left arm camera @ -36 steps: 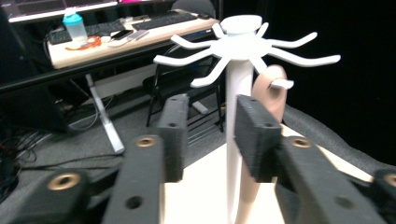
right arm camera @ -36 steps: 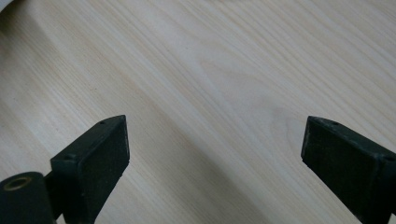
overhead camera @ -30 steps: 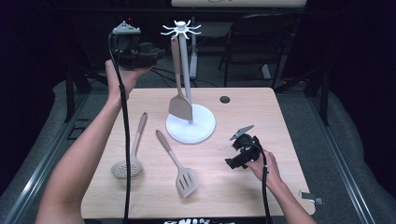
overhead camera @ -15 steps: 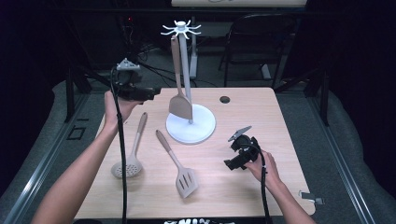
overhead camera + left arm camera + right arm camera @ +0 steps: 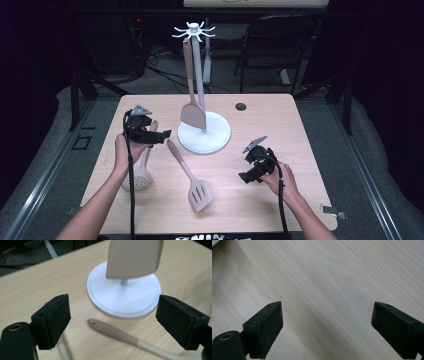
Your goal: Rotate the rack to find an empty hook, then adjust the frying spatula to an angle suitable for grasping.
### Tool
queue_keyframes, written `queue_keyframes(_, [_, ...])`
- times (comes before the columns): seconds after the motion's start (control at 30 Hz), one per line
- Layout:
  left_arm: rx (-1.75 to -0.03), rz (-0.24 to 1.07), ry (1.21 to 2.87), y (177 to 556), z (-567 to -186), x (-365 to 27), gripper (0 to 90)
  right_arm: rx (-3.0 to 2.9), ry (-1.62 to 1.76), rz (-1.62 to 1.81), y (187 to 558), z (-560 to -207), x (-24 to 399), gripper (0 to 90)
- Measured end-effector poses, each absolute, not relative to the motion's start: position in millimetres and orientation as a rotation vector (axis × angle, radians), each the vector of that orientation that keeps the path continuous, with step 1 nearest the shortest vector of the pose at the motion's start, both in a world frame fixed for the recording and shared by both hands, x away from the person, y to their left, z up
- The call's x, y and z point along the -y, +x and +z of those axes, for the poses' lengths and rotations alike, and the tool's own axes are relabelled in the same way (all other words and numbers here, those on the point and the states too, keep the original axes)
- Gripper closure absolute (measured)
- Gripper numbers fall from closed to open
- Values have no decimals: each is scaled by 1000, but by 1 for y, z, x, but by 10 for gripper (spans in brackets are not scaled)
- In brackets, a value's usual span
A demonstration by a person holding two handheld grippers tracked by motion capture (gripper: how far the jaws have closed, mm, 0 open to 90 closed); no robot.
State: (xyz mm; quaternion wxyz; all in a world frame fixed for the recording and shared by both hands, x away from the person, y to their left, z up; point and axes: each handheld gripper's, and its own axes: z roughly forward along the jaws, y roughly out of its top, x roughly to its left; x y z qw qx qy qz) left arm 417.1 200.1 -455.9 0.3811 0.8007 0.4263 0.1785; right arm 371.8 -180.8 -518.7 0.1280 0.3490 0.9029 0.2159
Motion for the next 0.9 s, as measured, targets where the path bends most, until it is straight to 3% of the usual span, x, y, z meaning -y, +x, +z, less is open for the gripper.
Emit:
queue_keyframes(0.53, [-1103,397,2099,402,-486,-196,60,-2651,980,588,370,-521,175,105])
queue_keyframes(0.73, [-1146,380,2078,400,-493,-195,62,-2634,983,565,370,-523,171,154])
queue_keyframes(0.9, [-1167,373,2085,400,-499,-192,51,-2633,974,565,366,-523,164,263])
